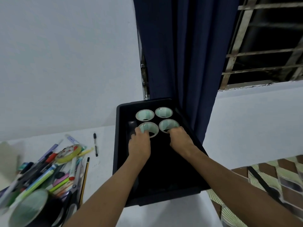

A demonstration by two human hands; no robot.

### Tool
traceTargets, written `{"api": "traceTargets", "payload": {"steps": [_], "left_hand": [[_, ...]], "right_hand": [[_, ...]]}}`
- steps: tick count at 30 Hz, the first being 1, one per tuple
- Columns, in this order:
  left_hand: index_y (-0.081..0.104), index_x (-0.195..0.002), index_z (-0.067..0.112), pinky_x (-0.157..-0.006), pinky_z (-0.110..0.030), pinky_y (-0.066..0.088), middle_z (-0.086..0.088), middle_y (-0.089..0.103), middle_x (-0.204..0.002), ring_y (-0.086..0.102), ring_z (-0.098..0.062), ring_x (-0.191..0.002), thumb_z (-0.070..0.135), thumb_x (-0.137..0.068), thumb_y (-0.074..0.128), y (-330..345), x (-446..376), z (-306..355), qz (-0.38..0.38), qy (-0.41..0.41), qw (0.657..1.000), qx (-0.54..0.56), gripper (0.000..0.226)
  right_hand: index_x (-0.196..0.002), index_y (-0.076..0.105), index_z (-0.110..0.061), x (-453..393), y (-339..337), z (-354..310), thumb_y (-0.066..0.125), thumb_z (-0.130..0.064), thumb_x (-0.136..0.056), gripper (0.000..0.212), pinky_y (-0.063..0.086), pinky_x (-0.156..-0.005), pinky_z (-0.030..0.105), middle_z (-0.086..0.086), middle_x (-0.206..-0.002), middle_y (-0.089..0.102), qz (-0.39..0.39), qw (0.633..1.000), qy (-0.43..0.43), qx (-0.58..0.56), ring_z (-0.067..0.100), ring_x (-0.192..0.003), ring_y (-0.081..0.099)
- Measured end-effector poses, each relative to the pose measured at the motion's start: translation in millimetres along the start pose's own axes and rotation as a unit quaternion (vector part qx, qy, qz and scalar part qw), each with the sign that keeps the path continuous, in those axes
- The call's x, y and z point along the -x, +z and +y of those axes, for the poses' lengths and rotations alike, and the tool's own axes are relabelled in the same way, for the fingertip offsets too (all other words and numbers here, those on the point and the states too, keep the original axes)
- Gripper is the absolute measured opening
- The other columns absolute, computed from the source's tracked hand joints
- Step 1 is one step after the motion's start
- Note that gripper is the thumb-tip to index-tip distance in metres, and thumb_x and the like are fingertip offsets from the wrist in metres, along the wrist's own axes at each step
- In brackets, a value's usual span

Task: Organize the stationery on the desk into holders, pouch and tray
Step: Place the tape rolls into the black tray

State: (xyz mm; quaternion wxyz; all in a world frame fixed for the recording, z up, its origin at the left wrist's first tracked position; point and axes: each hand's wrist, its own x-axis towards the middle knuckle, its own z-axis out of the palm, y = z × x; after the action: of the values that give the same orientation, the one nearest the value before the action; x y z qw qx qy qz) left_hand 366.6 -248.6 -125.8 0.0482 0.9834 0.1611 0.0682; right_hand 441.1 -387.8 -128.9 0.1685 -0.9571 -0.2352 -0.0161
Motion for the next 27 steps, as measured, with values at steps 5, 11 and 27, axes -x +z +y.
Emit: {"api": "traceTargets", "payload": {"steps": [5,11,27], "left_hand": [[0.054,-0.112,0.006,-0.068,-0.033,0.043,-0.014,0.057,-0.11,0.061,-0.028,-0.097,0.026,-0.099,0.046,2.7,3.2,-0.7,-0.013,-0.014,1.0,0.019,0.025],[0.054,-0.111,0.004,-0.073,-0.035,0.05,-0.016,0.058,-0.109,0.062,-0.029,-0.096,0.023,-0.099,0.046,9.4,-0.9,-1.0,-0.002,0.003,1.0,0.002,0.024],[0.056,-0.115,0.005,-0.078,-0.036,0.046,-0.015,0.062,-0.109,0.059,-0.032,-0.102,0.021,-0.089,0.048,-80.2,43.6,-89.6,0.098,-0.161,0.979,0.08,0.031]], "right_hand": [[-0.096,0.063,-0.002,-0.8,3.8,3.6,0.043,0.006,-0.086,0.024,0.039,-0.066,0.026,0.017,-0.098,0.064,-0.009,1.0,-0.008,0.008,0.028,-0.096,0.057],[-0.104,0.062,-0.003,-1.2,7.0,2.4,0.041,0.004,-0.089,0.027,0.046,-0.077,0.029,0.018,-0.106,0.062,-0.009,0.999,-0.012,0.042,0.028,-0.106,0.051],[-0.092,0.061,-0.007,-11.9,-26.4,-133.9,0.044,-0.014,-0.088,0.019,0.051,-0.069,0.036,0.016,-0.097,0.063,-0.04,0.967,-0.251,-0.017,0.035,-0.092,0.061]]}}
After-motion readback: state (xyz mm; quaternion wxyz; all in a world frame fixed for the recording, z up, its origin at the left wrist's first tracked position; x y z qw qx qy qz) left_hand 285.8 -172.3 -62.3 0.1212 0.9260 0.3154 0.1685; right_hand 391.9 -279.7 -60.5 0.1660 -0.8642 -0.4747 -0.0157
